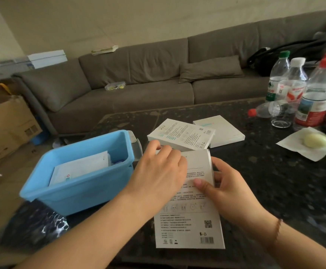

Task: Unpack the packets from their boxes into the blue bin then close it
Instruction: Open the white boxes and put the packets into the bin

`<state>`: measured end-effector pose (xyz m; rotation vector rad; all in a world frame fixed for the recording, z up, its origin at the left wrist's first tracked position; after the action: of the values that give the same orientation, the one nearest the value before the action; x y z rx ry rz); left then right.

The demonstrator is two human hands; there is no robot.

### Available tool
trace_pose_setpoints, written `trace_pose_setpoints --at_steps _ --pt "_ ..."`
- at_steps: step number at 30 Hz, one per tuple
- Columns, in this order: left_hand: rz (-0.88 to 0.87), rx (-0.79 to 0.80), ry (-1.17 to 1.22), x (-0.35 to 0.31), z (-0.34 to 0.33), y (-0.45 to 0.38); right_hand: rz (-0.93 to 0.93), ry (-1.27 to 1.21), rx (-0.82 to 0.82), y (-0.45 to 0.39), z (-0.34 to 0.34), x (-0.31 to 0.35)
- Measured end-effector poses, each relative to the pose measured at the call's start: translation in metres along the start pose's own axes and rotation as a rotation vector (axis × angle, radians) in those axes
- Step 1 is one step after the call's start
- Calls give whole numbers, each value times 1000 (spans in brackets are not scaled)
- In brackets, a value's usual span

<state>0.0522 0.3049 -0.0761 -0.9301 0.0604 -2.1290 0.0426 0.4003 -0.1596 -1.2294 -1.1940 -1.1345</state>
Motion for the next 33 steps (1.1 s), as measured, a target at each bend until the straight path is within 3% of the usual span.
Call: trace_pose_setpoints --at_steps 6,9,11,16,21,23,27,29,33 --pt "300 139 555 54 -21 -8 11 18 19 2 -2 3" --pt "367 172 791 72 -32 -14 44 2 51 3 -6 7" --pt "366 232 908 79 -40 -20 70 -22 77 4 -8 9" --pt "259 554 1277 65 -63 -19 143 -107 153 6 -12 16" --pt "190 657 1536 44 -71 -12 171 -133 214 8 -14 17" --pt "170 654 1610 37 -73 -11 169 -134 222 8 -13 17" --pt "348 406 1852 64 -75 -16 164 -133 263 6 -14 19" --pt "354 463 1866 62 -77 -13 154 -157 272 5 -14 20" --pt "341 713 1634 37 -95 2 183 -267 300 5 -14 27"
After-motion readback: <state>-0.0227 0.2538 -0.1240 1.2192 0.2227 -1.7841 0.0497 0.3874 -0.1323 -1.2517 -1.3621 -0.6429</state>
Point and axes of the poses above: each hand's wrist, its own y-axis away from the middle knuckle, its own z-axis out of the back of the hand, x = y × z, the point moved 10 cm from there along -y, towards the middle knuckle, and after that the axes turned 11 degrees about -y, right-handed, at the moved point
